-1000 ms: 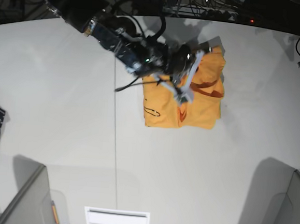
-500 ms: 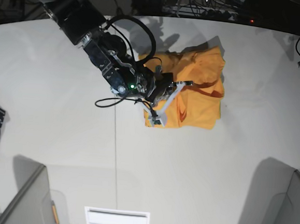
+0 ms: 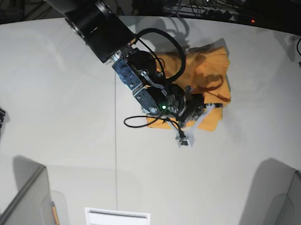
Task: Fold the T-shirt properly
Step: 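Release the bundle and pull the right gripper back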
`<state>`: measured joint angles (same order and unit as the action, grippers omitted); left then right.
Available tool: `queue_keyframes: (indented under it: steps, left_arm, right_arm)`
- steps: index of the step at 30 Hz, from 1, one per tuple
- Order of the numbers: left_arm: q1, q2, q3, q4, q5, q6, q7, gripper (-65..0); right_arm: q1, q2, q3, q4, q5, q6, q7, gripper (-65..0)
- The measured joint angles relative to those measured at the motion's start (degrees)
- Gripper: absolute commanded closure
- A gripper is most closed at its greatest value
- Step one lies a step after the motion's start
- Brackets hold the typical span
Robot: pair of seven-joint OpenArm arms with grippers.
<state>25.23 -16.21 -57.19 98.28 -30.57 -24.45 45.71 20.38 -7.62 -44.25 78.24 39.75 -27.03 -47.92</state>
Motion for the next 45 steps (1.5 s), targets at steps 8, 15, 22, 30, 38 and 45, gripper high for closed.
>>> queue_keyframes:
  steps: [8, 15, 22, 30, 38, 45]
  left_arm:
    - [-0.13, -0.04, -0.02, 0.00, 0.02, 0.02, 0.00, 0.0]
    - [-0.13, -0.13, -0.04, 0.00, 0.02, 0.00, 0.02, 0.0]
    - [-0.13, -0.13, -0.04, 0.11, 0.00, 0.02, 0.00, 0.0]
    - [0.22, -0.02, -0.04, 0.11, 0.02, 0.00, 0.00, 0.0]
    - [0.33, 0.02, -0.04, 0.11, 0.00, 0.00, 0.00, 0.0]
    - [-0.11, 0.00, -0.04, 0.11, 0.00, 0.00, 0.02, 0.0]
  right_arm:
    - [7.80, -0.09, -9.18, 0.44, 11.47, -1.22, 1.29, 0.0]
    - [5.99, 4.48, -6.71, 5.44, 10.88, -12.09, -9.18, 0.0]
    - [2.51, 6.95, -6.64, 5.42, 10.93, -12.66, -8.96, 0.0]
    - [2.60, 8.24, -6.75, 1.79, 10.86, -12.61, -7.93, 0.0]
    - [2.69, 7.50, -6.97, -2.25, 10.86, -12.59, -3.61, 0.0]
    - [2.75, 3.58, -7.02, -2.23, 10.84, -12.52, -2.99, 0.0]
